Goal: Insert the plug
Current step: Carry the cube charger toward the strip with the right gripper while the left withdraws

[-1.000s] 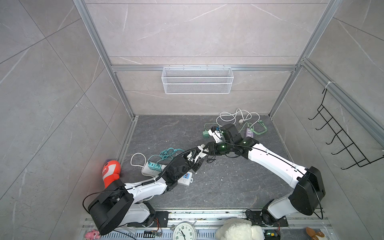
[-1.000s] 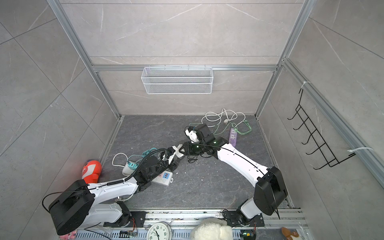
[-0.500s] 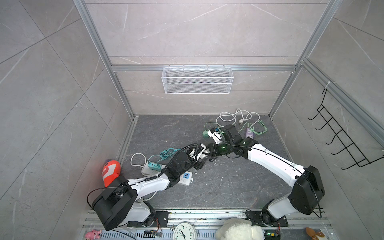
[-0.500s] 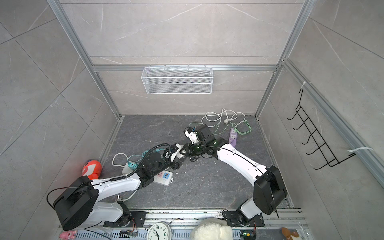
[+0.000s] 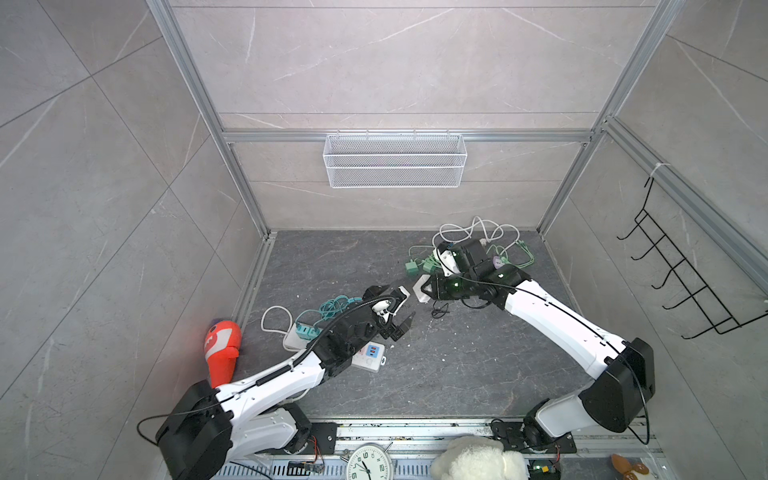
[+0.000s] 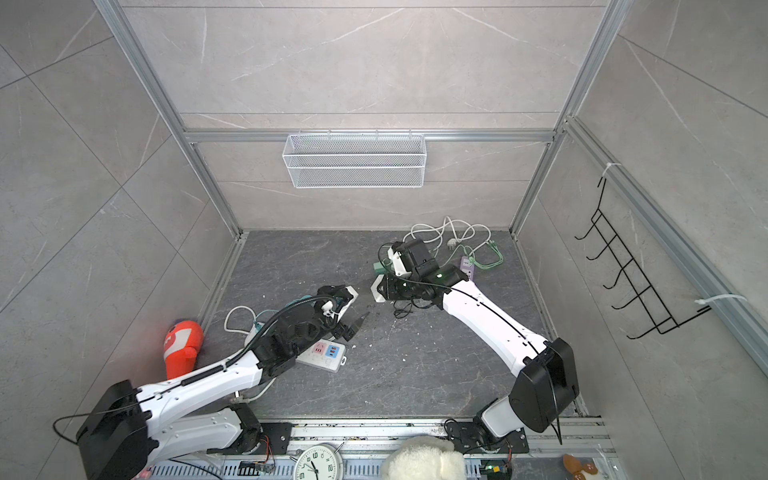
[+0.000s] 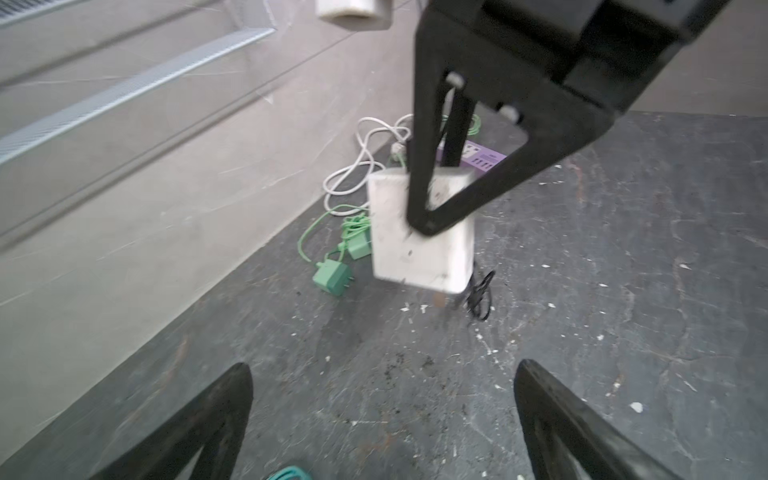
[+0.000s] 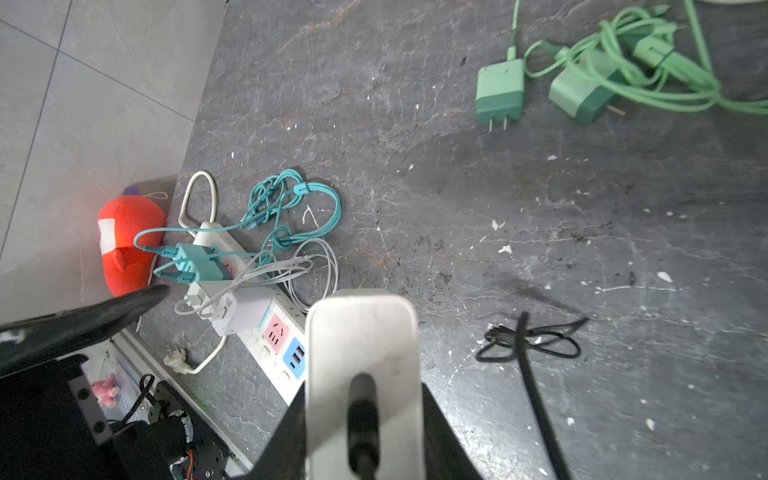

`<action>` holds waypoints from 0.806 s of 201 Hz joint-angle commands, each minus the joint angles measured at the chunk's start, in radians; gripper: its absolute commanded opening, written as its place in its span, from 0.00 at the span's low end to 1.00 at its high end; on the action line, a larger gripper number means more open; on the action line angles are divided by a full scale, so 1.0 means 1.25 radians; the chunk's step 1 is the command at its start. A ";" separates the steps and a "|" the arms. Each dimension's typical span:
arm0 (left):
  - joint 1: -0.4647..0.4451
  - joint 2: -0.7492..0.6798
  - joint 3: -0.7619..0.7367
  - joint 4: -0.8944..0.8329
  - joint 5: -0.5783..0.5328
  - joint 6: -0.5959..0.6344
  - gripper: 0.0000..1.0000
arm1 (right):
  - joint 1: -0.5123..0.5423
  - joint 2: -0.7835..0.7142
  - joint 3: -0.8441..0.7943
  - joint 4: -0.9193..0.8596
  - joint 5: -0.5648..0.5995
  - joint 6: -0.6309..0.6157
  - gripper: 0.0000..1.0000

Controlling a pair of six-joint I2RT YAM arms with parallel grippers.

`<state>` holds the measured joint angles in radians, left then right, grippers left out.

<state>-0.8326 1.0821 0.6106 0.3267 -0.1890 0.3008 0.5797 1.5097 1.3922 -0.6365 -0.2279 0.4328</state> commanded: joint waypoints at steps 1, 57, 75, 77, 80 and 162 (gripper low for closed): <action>0.001 -0.097 0.013 -0.180 -0.205 -0.043 1.00 | 0.004 0.025 0.076 -0.042 -0.028 -0.070 0.09; 0.000 -0.386 -0.005 -0.516 -0.434 -0.359 1.00 | 0.038 0.173 0.237 -0.072 -0.065 -0.139 0.08; 0.000 -0.455 0.003 -0.592 -0.495 -0.466 1.00 | 0.075 0.215 0.272 -0.083 0.013 -0.089 0.08; 0.001 -0.461 0.005 -0.602 -0.501 -0.477 1.00 | 0.078 0.220 0.276 -0.087 0.022 -0.082 0.08; 0.001 -0.469 0.006 -0.614 -0.515 -0.495 1.00 | 0.084 0.226 0.281 -0.092 0.034 -0.071 0.08; 0.001 -0.477 0.018 -0.747 -0.602 -0.741 1.00 | 0.336 0.187 0.160 -0.156 0.498 0.421 0.08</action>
<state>-0.8322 0.4618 0.6056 -0.5770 -0.9070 -0.5156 0.9070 1.7924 1.6215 -0.7845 0.1932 0.7193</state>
